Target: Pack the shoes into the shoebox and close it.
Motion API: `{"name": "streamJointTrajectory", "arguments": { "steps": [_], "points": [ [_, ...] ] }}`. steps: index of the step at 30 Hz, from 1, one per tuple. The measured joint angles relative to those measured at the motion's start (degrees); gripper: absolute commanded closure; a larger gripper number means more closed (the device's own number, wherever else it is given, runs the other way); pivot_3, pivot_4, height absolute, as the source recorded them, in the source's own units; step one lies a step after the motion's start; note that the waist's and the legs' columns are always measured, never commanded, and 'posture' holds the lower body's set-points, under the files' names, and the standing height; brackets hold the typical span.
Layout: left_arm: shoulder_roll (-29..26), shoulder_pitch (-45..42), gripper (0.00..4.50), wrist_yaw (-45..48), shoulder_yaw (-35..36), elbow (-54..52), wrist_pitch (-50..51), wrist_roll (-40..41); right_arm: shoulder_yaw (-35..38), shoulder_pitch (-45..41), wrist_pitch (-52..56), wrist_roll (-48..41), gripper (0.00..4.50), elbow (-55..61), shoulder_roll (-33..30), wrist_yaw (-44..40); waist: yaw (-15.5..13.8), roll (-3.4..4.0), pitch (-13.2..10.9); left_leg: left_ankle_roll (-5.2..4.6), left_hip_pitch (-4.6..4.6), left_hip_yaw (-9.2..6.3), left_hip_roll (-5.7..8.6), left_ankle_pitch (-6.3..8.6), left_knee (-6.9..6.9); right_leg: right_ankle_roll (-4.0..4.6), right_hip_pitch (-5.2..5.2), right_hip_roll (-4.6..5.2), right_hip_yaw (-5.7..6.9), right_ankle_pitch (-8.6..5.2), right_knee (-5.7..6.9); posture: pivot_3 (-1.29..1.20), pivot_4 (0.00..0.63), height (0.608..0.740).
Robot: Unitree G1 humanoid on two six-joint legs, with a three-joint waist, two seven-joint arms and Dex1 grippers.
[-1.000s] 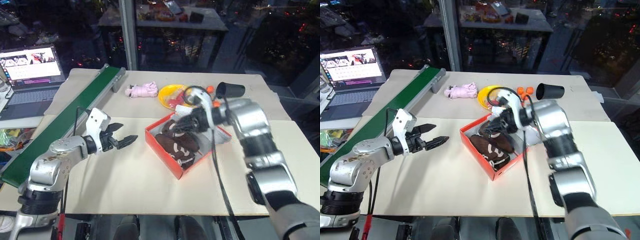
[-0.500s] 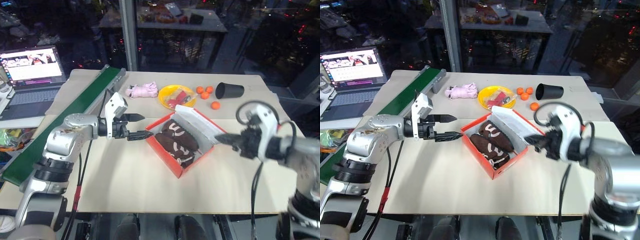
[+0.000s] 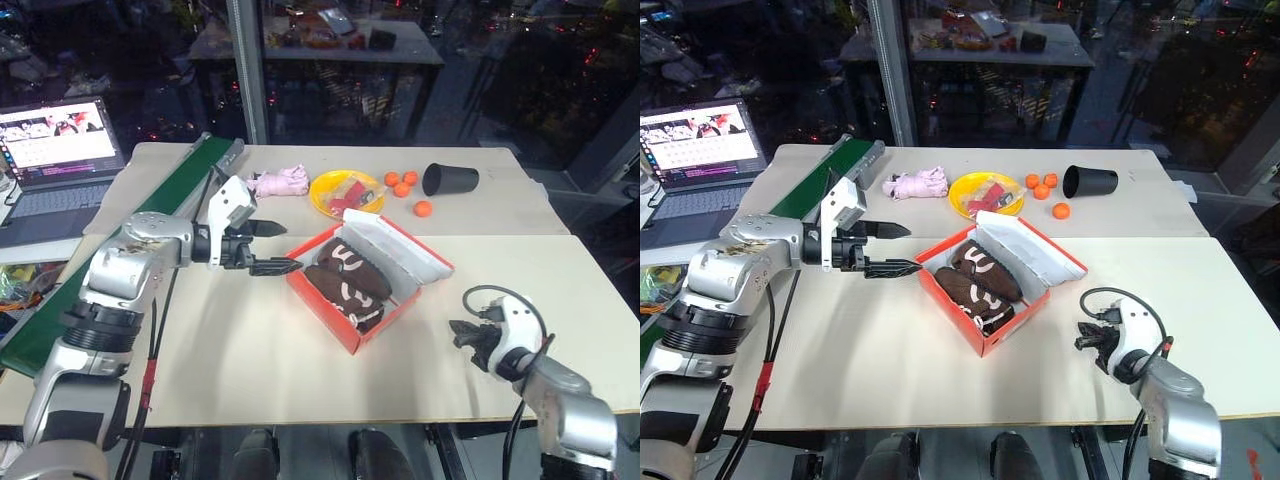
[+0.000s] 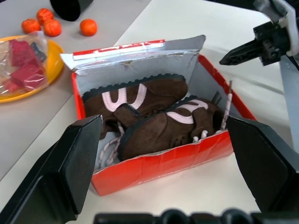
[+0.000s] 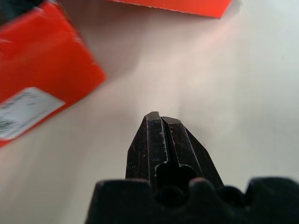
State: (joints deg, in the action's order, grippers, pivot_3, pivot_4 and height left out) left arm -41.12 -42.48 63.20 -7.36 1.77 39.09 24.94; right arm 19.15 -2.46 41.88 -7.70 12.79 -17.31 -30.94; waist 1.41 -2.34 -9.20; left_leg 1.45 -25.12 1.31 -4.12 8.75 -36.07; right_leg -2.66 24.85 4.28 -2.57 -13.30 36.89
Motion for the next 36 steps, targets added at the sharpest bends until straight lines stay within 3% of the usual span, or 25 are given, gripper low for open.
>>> {"name": "streamJointTrajectory", "arguments": {
  "steps": [4,10,22,30,36],
  "points": [
    [-0.2,0.7,0.00,-1.2,1.0,-1.8,1.4,0.0,-5.3,-5.5,-13.6,3.2,4.45,-12.7,-0.2,2.4,0.6,0.01,0.0,-0.01,0.00,0.00,0.01,0.00,0.03,-0.12,-0.01,-0.01,-0.01,0.07,-0.03,0.00,0.150,0.740],
    [-1.6,2.1,0.00,-2.4,2.7,-3.8,3.6,0.1,-7.5,-11.1,-24.7,4.6,4.45,-23.7,-0.6,5.0,0.9,0.02,0.0,-0.01,0.00,0.00,0.01,0.00,0.03,-0.13,-0.02,0.00,-0.02,0.07,-0.03,0.00,0.150,0.740],
    [-1.9,2.6,0.00,-3.4,3.9,-5.8,5.3,1.0,-7.4,-14.7,-42.7,1.5,4.45,-27.4,2.0,7.3,1.2,0.03,0.0,-0.01,0.01,-0.02,0.01,-0.01,0.03,-0.14,-0.03,-0.02,-0.03,0.09,0.00,0.00,0.150,0.740],
    [-1.7,1.8,0.00,-3.3,3.5,-5.3,5.1,0.9,-7.7,-14.6,-40.4,-5.4,4.45,-18.3,2.1,4.9,1.1,0.04,0.0,-0.01,0.01,-0.02,0.01,-0.01,0.02,-0.13,-0.04,-0.02,-0.03,0.10,0.04,0.00,0.150,0.740],
    [-1.8,1.1,0.00,-3.0,3.2,-4.0,4.8,0.1,-11.9,-8.4,-27.8,-12.0,4.45,-3.9,-2.5,-1.3,0.7,0.04,0.0,-0.01,0.01,-0.03,0.01,-0.01,0.00,-0.13,-0.05,-0.02,-0.03,0.09,0.05,0.00,0.150,0.740]
  ]
}}
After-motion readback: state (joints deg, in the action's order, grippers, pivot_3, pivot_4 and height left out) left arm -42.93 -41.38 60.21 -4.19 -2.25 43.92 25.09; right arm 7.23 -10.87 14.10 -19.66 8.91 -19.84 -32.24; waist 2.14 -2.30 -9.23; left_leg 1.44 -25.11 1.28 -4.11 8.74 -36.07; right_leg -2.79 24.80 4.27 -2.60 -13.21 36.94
